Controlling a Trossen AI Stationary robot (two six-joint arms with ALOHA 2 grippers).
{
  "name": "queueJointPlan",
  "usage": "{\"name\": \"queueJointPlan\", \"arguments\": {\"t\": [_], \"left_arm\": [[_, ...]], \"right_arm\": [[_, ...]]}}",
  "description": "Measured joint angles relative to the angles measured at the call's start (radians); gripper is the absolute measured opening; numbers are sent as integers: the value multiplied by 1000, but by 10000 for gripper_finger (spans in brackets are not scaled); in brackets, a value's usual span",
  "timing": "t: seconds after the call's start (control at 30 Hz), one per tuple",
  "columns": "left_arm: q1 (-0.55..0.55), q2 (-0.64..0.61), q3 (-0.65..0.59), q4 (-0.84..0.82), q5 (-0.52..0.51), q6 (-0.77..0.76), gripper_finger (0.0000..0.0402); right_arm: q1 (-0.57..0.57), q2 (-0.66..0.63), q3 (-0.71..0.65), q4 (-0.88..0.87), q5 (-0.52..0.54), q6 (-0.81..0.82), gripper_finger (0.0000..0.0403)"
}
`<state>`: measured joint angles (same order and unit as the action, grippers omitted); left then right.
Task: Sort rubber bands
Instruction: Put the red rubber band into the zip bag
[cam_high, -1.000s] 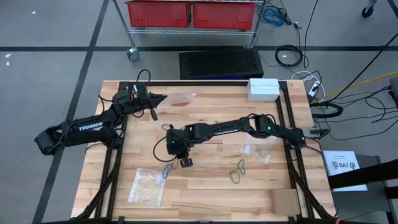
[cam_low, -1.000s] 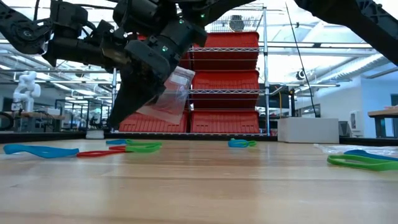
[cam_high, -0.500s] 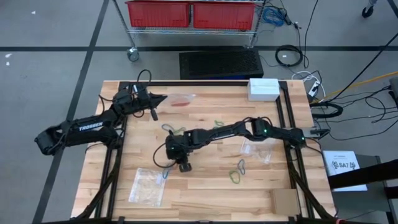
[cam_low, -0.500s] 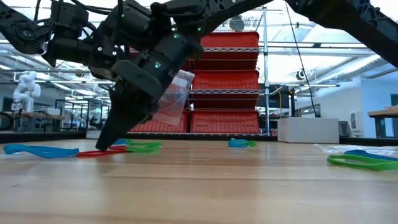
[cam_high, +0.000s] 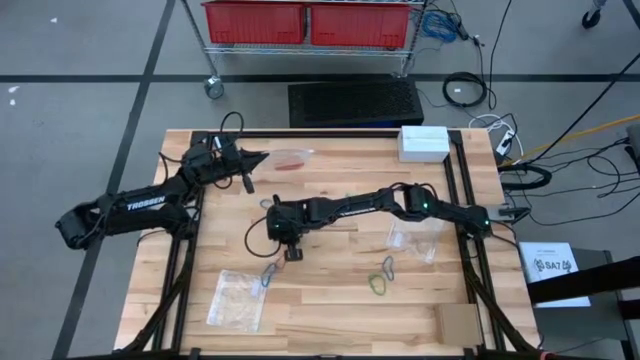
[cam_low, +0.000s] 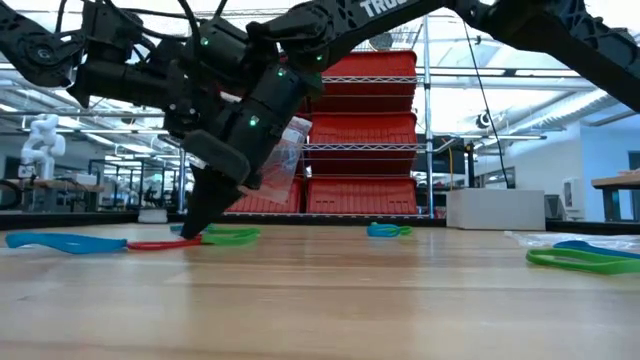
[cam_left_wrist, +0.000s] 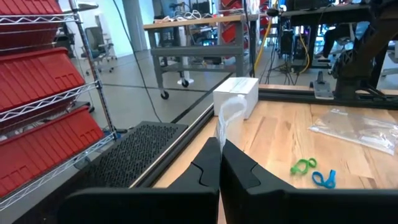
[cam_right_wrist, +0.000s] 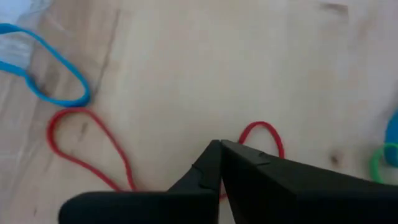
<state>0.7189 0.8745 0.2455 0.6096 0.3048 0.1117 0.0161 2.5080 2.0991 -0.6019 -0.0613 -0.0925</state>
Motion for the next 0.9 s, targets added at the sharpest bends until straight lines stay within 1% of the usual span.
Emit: {"name": "queueJointPlan", "arguments": {"t": [0.13, 0.23, 0.33, 0.53, 0.67, 0.77, 0.9], "left_arm": [[0, 0, 0, -1, 0, 0, 0], [0, 0, 0, -2, 0, 0, 0], [0, 0, 0, -7, 0, 1, 0], [0, 0, 0, -10, 0, 1, 0], [0, 0, 0, -12, 0, 1, 0], [0, 0, 0, -13, 0, 0, 0], [0, 0, 0, -14, 0, 0, 0]], "right_arm": [[-3, -11, 0, -34, -14, 23, 8], [-1, -29, -1, -49, -7, 50, 28], [0, -43, 0, -55, 29, 103, 61], [-7, -40, 0, -87, 37, 263, 140], [-7, -31, -2, -100, 67, 356, 179], [-7, -25, -1, -91, 86, 405, 193], [-6, -7, 2, -75, 94, 447, 193]]}}
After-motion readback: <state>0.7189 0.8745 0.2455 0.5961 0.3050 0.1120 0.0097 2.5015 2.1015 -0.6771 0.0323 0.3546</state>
